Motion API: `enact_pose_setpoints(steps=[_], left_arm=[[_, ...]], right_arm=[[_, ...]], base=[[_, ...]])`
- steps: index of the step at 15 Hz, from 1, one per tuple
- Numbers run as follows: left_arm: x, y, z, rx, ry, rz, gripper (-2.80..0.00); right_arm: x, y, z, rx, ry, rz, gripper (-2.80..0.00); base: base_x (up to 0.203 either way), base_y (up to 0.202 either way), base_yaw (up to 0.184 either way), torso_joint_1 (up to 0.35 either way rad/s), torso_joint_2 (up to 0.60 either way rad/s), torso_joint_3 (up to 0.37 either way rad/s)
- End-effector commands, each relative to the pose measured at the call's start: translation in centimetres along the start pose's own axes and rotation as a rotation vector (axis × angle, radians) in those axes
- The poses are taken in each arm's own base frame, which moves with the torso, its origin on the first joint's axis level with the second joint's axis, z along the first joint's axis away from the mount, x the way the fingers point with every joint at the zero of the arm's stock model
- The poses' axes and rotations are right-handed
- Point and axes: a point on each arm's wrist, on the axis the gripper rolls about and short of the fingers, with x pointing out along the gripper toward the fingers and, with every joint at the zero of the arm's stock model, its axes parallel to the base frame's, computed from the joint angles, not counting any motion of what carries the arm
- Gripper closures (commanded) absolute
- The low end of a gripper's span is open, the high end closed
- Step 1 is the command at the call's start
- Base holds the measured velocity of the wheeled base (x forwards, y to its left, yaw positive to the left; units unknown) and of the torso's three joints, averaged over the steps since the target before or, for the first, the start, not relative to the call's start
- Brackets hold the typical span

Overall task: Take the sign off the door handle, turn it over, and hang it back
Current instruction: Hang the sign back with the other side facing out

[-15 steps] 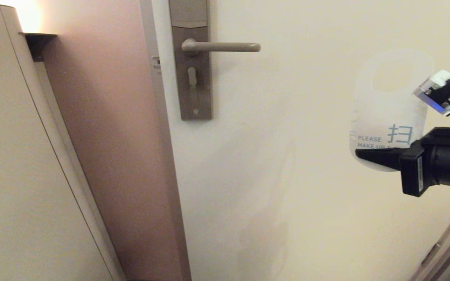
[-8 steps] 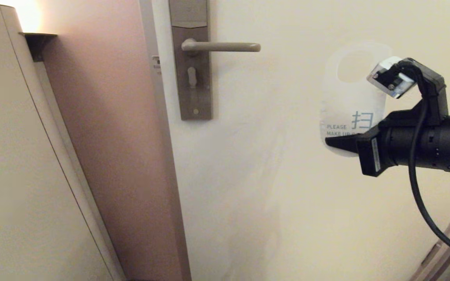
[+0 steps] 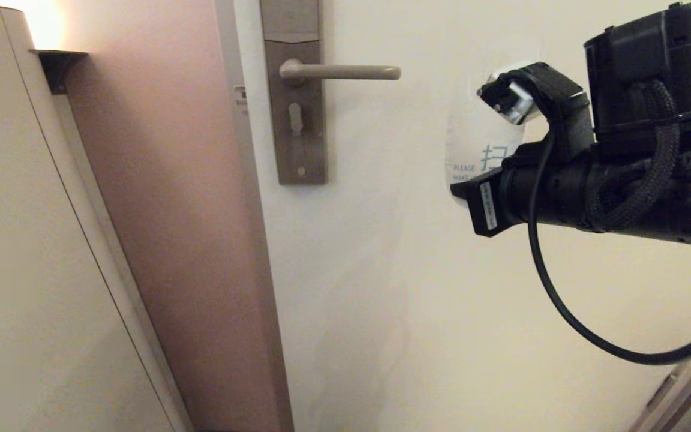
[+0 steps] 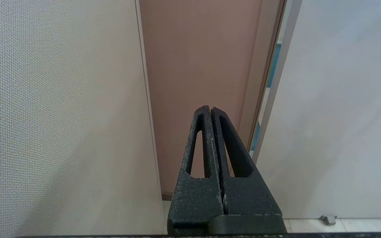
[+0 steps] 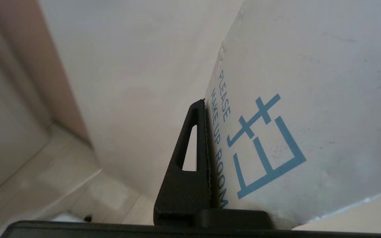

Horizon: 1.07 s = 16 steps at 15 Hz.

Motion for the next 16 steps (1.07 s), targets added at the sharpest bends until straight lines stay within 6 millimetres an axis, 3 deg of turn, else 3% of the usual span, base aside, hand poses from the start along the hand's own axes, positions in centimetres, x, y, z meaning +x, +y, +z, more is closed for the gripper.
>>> enact_pose_setpoints(steps=[1, 10, 16], left_arm=[[0.0, 0.0, 0.0, 0.0, 0.001, 0.001, 0.0], [0.0, 0.0, 0.0, 0.0, 0.003, 0.001, 0.0], [0.0, 0.0, 0.0, 0.0, 0.003, 0.001, 0.0]], right_arm=[[1.3, 1.2, 0.2, -0.015, 0.009, -0.01, 0.0], [2.2, 3.9, 1.3, -0.042, -0.015, -0.105, 0.0], [4.1, 5.8, 2.0, -0.045, -0.026, -0.162, 0.0]], base=[[0.0, 0.0, 0.0, 0.0, 0.0, 0.0], [0.0, 0.0, 0.0, 0.0, 0.0, 0.0], [0.0, 0.0, 0.0, 0.0, 0.0, 0.0]])
